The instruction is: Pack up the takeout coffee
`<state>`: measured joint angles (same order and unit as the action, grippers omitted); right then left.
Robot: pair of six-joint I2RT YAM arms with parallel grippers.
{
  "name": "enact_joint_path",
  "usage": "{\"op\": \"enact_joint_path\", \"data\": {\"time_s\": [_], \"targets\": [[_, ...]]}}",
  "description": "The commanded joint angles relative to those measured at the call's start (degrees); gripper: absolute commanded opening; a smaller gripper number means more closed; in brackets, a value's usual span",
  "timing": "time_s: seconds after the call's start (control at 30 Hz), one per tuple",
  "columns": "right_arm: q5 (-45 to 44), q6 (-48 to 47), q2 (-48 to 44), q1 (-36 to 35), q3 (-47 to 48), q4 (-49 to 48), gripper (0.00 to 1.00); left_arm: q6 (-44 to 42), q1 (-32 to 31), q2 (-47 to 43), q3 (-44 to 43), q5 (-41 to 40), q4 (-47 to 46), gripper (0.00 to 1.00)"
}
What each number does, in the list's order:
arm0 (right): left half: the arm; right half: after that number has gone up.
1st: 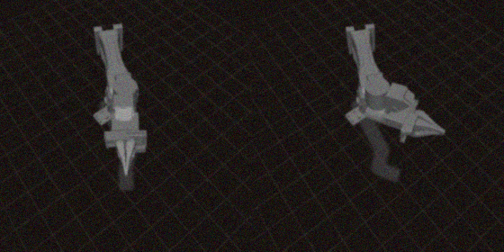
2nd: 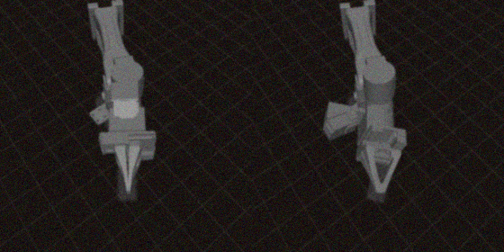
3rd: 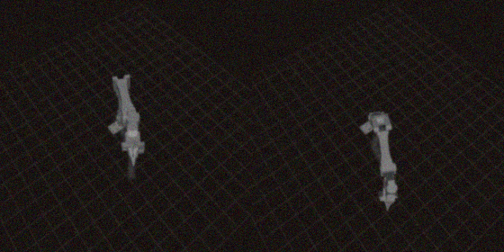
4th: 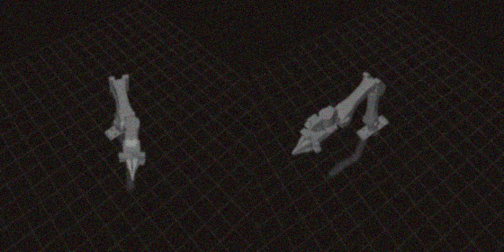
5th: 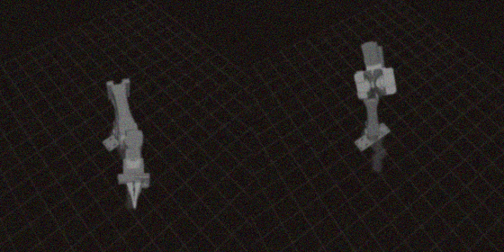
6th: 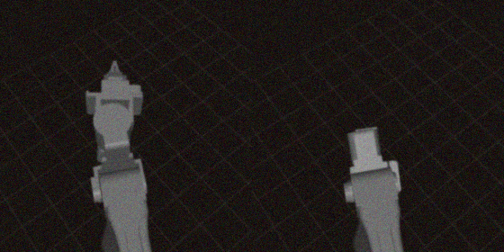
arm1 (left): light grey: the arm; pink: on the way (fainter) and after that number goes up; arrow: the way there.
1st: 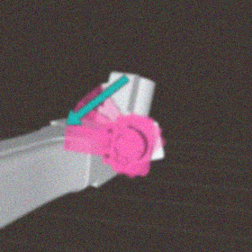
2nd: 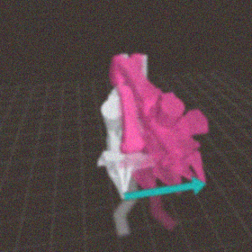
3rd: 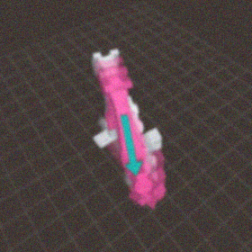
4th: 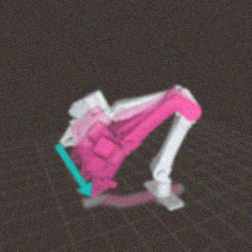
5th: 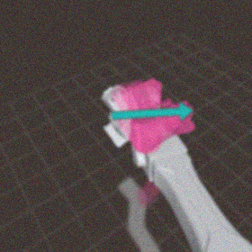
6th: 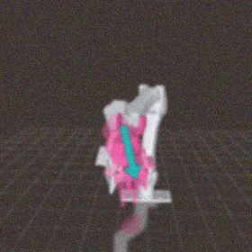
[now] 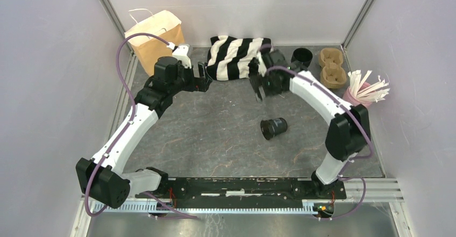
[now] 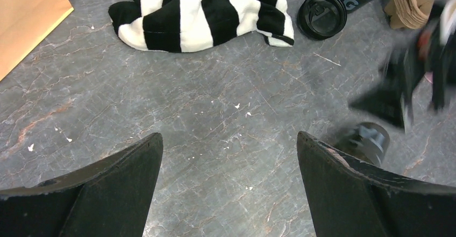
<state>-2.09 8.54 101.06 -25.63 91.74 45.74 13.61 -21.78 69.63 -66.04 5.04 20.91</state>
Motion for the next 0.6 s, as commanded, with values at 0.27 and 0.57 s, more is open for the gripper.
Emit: {"op": "enact_joint_path", "data": {"time_s": [0.27, 0.57], "targets": [[-3.4, 8.11, -29.55, -11.51, -35.77, 12.48, 0.98, 1.32, -2.71, -0.34, 0.16, 3.02, -1.66, 1.0], [-7.01, 17.7, -38.39, -11.94, -52.29, 6.93, 0.97, 3.33, -2.94, -1.53, -0.16, 4.97, 1.46, 1.0]]}}
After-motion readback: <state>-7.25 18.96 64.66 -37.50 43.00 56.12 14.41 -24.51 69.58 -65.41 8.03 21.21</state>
